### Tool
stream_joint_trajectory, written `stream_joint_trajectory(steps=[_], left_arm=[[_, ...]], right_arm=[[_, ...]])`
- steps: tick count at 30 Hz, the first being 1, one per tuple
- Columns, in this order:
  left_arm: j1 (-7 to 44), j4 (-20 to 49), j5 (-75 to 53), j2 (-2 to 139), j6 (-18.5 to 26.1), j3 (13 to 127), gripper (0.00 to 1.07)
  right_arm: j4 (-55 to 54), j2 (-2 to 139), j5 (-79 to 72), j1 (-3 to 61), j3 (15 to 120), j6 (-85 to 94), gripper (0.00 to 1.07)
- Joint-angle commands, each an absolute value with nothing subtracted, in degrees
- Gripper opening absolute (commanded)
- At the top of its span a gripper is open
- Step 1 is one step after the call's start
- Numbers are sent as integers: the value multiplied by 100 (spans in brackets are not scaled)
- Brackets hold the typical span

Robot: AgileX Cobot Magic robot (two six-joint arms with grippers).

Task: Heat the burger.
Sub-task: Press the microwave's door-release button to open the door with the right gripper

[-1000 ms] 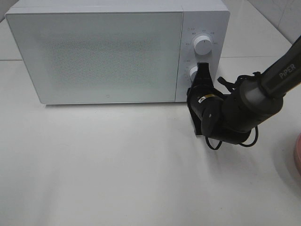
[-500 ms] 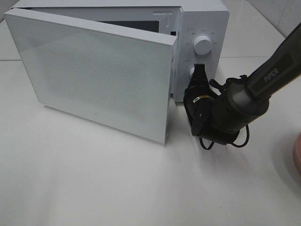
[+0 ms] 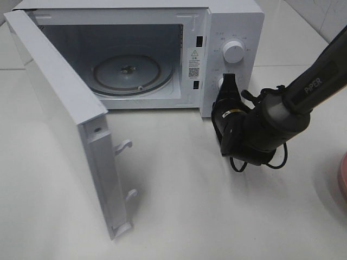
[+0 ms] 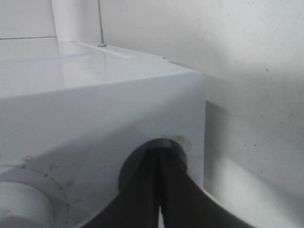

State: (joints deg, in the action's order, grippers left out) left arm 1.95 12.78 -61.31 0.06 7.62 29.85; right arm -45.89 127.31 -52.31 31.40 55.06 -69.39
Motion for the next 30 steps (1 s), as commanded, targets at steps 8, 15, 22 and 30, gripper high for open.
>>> stream_joint_trajectory(steps=[8,15,22,30], left_arm=[[178,1295,-6154,6,756,2968,100],[178,1295,-6154,6,756,2968,100],[178,1295,-6154,6,756,2968,100],[178,1295,-6154,6,756,2968,100]], right_arm=[[-4028,12668,-5993,3019,5798,-7024,0],[-4005,12668,-5896,3220,5552,-7156,0],[-4011,12559,-5879,3306,5237,-7156,0],[-4034,12284,-5850,3340,4796,-7093,0]])
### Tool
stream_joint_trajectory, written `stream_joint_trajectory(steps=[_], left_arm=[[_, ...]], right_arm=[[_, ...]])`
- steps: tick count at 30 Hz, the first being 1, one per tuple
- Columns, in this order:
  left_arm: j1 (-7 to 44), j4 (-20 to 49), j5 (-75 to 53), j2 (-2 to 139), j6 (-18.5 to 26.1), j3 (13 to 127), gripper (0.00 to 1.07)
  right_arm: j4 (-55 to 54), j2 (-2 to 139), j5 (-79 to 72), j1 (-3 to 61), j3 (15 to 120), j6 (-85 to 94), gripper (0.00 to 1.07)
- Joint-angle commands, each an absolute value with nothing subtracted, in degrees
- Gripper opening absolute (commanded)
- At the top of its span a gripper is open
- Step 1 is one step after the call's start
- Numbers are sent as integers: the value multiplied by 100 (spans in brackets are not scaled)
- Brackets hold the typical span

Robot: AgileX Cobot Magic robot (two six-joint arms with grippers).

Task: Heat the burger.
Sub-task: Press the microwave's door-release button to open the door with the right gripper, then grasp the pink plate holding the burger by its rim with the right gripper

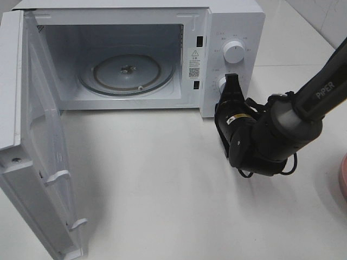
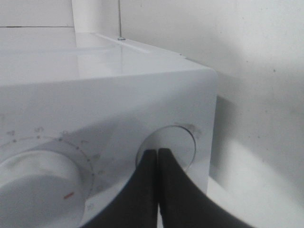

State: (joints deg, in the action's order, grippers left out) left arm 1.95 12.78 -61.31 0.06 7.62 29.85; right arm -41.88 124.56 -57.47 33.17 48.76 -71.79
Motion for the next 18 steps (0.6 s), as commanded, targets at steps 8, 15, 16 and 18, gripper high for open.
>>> stream_joint_trajectory(steps=[8,15,16,18], left_arm=[[178,1295,-6154,6,756,2968,100],[178,1295,-6154,6,756,2968,100],[178,1295,-6154,6,756,2968,100],[178,1295,-6154,6,756,2968,100]], right_arm=[[-4011,12003,-5581,3340,4366,-6944,0],[-3994,11614,-5397,3340,3885,-6635,0],[-3994,11442,-5334,3340,3713,-6394,0],[-3994,11241,-5254,3340,3558,-6136,0]])
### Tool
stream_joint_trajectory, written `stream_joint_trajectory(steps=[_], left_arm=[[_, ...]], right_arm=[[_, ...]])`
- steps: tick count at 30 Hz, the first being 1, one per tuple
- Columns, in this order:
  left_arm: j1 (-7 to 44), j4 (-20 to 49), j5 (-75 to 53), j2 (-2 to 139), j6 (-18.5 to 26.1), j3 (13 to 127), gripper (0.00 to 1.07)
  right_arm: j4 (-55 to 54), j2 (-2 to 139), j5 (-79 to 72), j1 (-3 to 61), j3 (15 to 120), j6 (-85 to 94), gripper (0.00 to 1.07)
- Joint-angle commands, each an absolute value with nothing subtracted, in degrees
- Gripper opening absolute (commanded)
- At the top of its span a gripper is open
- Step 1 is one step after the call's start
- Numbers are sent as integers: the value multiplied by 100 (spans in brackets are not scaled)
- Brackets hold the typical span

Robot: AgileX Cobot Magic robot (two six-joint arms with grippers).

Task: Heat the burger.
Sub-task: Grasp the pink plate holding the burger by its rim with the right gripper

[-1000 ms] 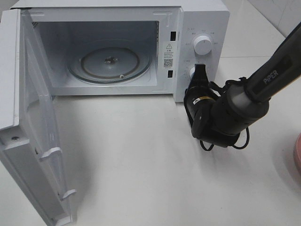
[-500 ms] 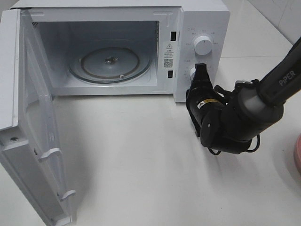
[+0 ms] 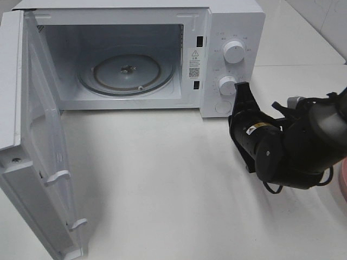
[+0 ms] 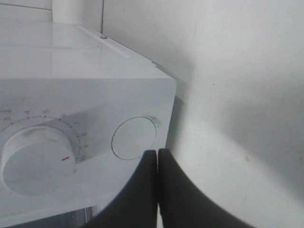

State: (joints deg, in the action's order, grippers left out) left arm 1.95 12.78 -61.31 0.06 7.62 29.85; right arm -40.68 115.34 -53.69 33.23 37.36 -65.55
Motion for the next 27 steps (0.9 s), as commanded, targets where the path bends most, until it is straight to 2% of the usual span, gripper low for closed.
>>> stream_joint_trajectory(steps=[1,16,27], left_arm=[[178,1295,-6154,6,756,2968,100],[178,1295,-6154,6,756,2968,100],[178,1295,-6154,6,756,2968,100]], right_arm=[[-3965,11035,-5162,3335,3380,-5804,0],[-3948,9603,-3409,3272,2796,-2882,0],[-3942,8881,-1599,2406,2796,-779,0]])
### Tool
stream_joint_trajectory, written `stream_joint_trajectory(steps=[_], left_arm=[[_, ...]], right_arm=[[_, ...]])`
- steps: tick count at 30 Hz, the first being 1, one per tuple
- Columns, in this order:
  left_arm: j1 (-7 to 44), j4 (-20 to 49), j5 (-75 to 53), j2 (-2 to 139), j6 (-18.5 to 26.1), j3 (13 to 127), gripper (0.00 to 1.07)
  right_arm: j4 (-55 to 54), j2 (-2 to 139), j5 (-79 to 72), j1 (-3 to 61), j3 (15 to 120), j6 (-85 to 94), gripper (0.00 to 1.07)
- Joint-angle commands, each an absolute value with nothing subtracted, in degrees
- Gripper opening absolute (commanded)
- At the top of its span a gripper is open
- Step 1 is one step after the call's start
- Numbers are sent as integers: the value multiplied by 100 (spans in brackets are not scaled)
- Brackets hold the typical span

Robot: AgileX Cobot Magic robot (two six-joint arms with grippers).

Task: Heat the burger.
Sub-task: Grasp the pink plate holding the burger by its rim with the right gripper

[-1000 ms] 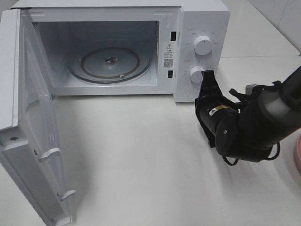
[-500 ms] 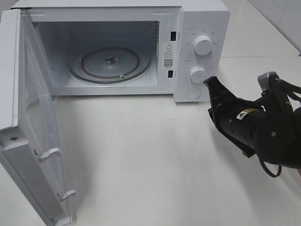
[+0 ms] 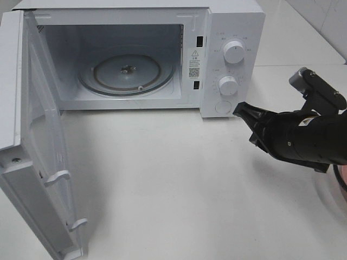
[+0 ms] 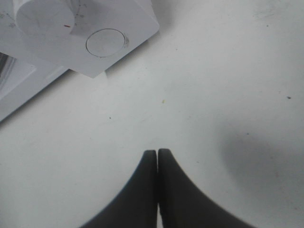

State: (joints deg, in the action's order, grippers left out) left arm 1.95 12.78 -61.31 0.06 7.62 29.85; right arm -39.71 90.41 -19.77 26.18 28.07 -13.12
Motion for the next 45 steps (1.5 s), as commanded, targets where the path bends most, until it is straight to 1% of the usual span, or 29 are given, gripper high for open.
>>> stream_joint_trajectory(steps=[1,5,7,11,13,16,17,19,20,21,22,24,26,29,30,32,34,36,37,38,39,40,41,42,43,45], left_arm=[[178,1295,-6154,6,756,2968,100],[178,1295,-6154,6,756,2968,100],[178,1295,-6154,6,756,2968,100],[178,1295,-6154,6,756,2968,100],[178,1295,-6154,6,756,2968,100],[178,1295,-6154,6,756,2968,100],[178,1295,-6154,6,756,2968,100],[178,1295,-6154,6,756,2968,100],[178,1295,-6154,6,756,2968,100],[178,1295,-6154,6,756,2968,100],[178,1295,-6154,6,756,2968,100],[178,1295,-6154,6,756,2968,100],[178,1295,-6154,6,756,2968,100],[178,1295,-6154,6,756,2968,100],[178,1295,-6154,6,756,2968,100],[178,1295,-6154,6,756,2968,100],[178,1295,-6154,6,756,2968,100],[178,1295,-6154,6,756,2968,100],[178,1295,-6154,6,756,2968,100],[178,1295,-6154,6,756,2968,100],[178,1295,-6154,6,756,2968,100],[178,1295,-6154,6,756,2968,100],[178,1295,-6154,6,756,2968,100],[178,1295,-6154,6,756,2968,100],[178,1295,-6154,6,756,2968,100],[178,1295,-6154,6,756,2968,100]], right_arm=[[-3942,8778,-1283,2257,2796,-435,0],[-3942,8663,-825,2011,2796,103,0],[-3913,8589,-361,1748,2796,607,1],[-3793,8531,69,1530,2796,934,1],[-3346,8440,682,1243,2802,1117,2],[-3151,8411,877,1175,2830,1117,2],[-2779,8377,1312,1066,2956,1112,2],[-2590,8371,1558,1037,3025,1112,3],[-2137,8371,2000,1003,3203,1089,3],[-2137,8371,2000,1003,3203,1089,3],[-1833,8371,2292,1003,3363,1031,4],[-1690,8371,2418,1003,3455,1026,4],[-1106,8371,3157,1003,3793,1014,5],[-985,8371,3312,1003,3856,985,6],[-676,8371,3696,1003,4016,894,7],[-539,8371,3833,1003,4085,825,7],[-92,8371,4085,1003,4251,487,9],[-34,8371,4102,1003,4263,401,11],[52,8371,4102,1003,4269,292,17],[52,8371,4102,1003,4269,292,17],[63,8371,4131,1003,4269,269,22],[103,8371,4148,1003,4269,269,36],[103,8371,4148,1003,4269,269,36],[218,8371,4171,1003,4269,269,46],[218,8371,4171,1003,4269,269,46],[384,8371,4165,1003,4269,160,84]])
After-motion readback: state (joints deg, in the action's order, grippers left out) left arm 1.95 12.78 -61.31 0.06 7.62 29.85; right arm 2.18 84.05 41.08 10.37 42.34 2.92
